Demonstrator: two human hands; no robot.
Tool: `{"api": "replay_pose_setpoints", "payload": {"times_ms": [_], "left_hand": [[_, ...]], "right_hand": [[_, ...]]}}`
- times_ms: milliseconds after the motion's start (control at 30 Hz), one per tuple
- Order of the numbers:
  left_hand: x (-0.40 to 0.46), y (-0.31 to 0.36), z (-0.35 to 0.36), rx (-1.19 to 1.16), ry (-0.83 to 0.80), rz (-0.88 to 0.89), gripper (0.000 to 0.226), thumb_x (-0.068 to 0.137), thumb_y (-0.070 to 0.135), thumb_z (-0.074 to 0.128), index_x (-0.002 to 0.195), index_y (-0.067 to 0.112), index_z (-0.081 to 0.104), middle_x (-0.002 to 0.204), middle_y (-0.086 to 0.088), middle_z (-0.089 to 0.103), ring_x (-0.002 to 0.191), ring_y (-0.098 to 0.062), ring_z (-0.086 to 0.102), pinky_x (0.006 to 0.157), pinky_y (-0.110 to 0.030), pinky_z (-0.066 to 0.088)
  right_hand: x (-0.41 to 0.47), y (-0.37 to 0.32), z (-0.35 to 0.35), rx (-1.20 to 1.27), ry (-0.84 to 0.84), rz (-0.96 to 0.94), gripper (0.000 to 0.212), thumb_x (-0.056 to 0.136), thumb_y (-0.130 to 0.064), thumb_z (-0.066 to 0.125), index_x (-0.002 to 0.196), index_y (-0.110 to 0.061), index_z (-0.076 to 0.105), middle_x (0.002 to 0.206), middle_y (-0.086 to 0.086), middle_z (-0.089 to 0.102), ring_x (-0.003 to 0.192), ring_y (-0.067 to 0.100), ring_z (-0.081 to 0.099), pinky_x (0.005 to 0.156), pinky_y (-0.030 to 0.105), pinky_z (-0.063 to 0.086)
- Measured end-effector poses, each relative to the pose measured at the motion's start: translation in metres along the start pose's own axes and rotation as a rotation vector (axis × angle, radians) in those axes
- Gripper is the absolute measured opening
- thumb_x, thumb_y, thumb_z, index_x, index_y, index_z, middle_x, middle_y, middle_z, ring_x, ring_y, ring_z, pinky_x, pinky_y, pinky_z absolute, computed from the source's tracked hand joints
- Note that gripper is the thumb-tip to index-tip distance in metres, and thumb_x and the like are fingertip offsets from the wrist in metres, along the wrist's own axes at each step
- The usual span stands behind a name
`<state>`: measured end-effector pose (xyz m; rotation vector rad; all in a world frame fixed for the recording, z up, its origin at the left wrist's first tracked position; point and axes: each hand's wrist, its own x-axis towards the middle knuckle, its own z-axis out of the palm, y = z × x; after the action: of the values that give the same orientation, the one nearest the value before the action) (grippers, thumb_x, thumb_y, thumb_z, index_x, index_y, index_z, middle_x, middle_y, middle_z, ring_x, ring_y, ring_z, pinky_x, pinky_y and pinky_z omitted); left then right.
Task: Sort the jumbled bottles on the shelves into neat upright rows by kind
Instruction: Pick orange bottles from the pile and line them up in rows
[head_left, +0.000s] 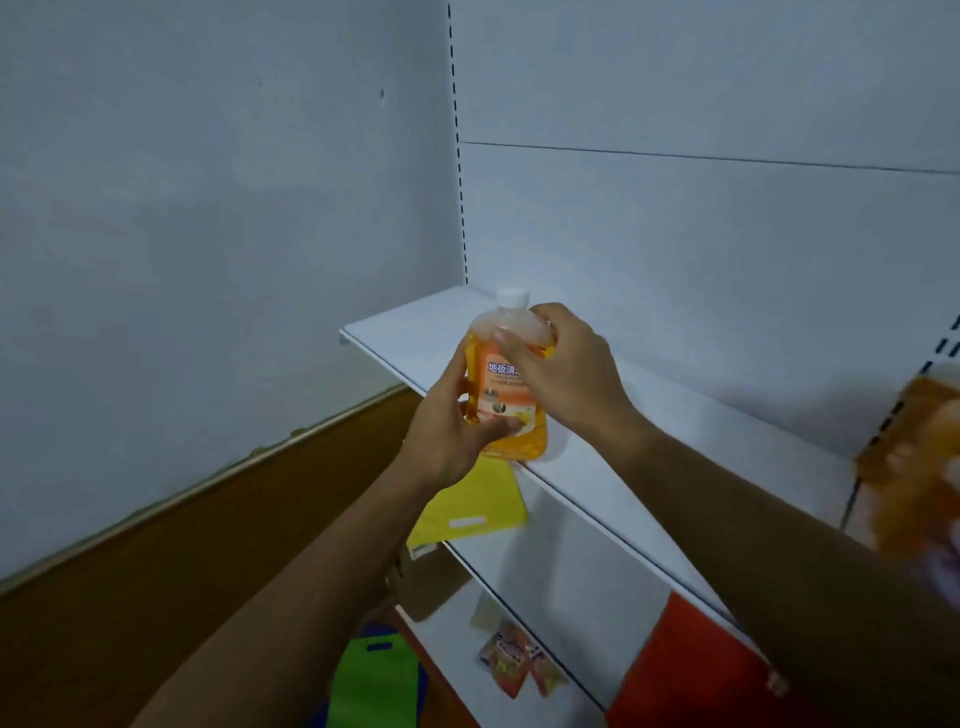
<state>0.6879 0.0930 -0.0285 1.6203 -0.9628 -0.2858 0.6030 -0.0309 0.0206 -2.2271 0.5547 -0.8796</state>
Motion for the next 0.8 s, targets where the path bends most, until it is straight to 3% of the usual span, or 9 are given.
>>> {"api": "replay_pose_setpoints", "payload": {"times_ms": [67,233,467,633,700,800], "left_hand": [[0.024,-0.012,-0.011,0.016,0.017,-0.003,0.079,0.075,0.012,0.081,0.14,0.03,0.04,0.113,0.009,0.067,0.1,-0.009,0.064,0.081,-0.027,0.056],[0.091,-0.054,-0.033,0.064,0.037,-0.011,0.077,0.074,0.014,0.083,0.138,0.029,0.043,0.113,0.011,0.067,0.101,-0.01,0.065,0.088,-0.036,0.056],[0.211,-0.114,-0.063,0.072,-0.016,0.017,0.08,0.075,0.019,0.082,0.142,0.027,0.04,0.121,0.008,0.062,0.107,-0.012,0.062,0.089,-0.026,0.054],[0.28,-0.147,-0.076,-0.041,-0.05,-0.024,0.082,0.076,0.009,0.079,0.145,0.022,0.036,0.117,0.011,0.058,0.102,-0.008,0.061,0.071,-0.011,0.052],[0.304,-0.159,-0.078,-0.084,-0.064,-0.024,0.084,0.076,0.007,0.08,0.145,0.023,0.035,0.118,0.012,0.058,0.103,-0.006,0.061,0.073,-0.014,0.053],[0.337,-0.177,-0.08,-0.071,-0.072,-0.025,0.085,0.074,0.018,0.082,0.143,0.031,0.035,0.125,0.01,0.055,0.113,-0.015,0.058,0.085,-0.031,0.055]], "right_hand": [[0.024,0.006,0.016,0.01,-0.03,-0.015,0.052,0.084,-0.065,0.054,0.12,-0.028,0.052,0.108,-0.007,0.064,0.097,0.016,0.063,0.083,0.043,0.056],[0.088,0.022,0.057,-0.009,-0.069,-0.005,0.051,0.087,-0.06,0.054,0.126,-0.028,0.05,0.112,-0.006,0.064,0.101,0.018,0.063,0.087,0.044,0.055],[0.188,0.049,0.118,-0.036,0.014,0.048,0.05,0.087,-0.057,0.053,0.128,-0.029,0.05,0.108,-0.006,0.066,0.095,0.019,0.065,0.084,0.044,0.056],[0.253,0.064,0.153,-0.128,0.026,0.081,0.051,0.086,-0.058,0.05,0.131,-0.034,0.046,0.116,-0.005,0.064,0.102,0.02,0.061,0.09,0.045,0.051],[0.275,0.071,0.163,-0.126,0.039,0.082,0.055,0.083,-0.061,0.05,0.131,-0.036,0.046,0.116,-0.004,0.063,0.104,0.02,0.061,0.09,0.045,0.051],[0.303,0.08,0.173,-0.115,0.0,0.078,0.058,0.083,-0.053,0.059,0.135,-0.03,0.046,0.121,-0.003,0.062,0.108,0.02,0.06,0.093,0.044,0.05]]}}
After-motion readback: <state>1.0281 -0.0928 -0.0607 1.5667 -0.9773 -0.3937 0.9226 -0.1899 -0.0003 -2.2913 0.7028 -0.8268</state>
